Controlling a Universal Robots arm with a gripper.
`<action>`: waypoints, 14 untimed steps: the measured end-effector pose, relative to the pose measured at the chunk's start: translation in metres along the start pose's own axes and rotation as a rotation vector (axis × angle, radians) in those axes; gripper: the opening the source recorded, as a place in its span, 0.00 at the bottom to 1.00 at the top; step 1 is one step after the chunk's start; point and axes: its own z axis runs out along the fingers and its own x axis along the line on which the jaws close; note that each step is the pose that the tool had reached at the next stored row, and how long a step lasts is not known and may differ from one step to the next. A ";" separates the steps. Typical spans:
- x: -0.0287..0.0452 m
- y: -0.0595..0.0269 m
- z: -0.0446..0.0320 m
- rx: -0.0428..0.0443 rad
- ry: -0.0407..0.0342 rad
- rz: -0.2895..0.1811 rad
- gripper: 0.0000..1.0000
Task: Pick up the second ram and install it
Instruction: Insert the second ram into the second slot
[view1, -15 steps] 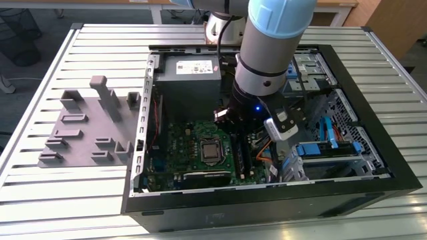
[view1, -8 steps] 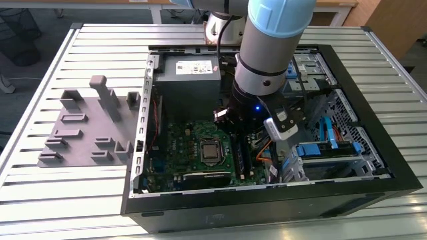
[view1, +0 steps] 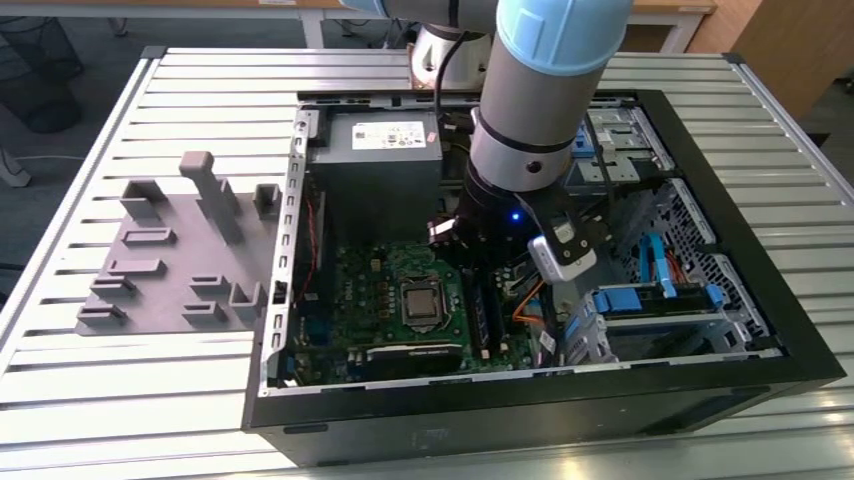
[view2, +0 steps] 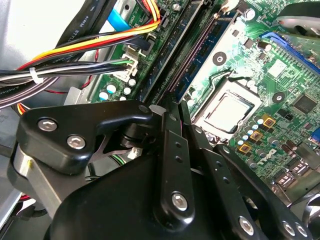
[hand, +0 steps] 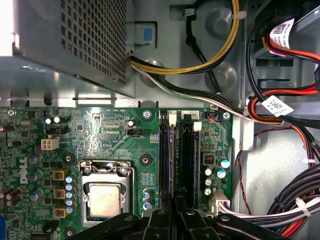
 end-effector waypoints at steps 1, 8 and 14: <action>0.0000 0.0000 0.0000 -0.0001 0.0000 0.000 0.14; -0.0006 0.0000 0.0014 -0.0002 0.0002 0.002 0.14; -0.0007 0.0001 0.0021 -0.0011 0.0002 0.002 0.14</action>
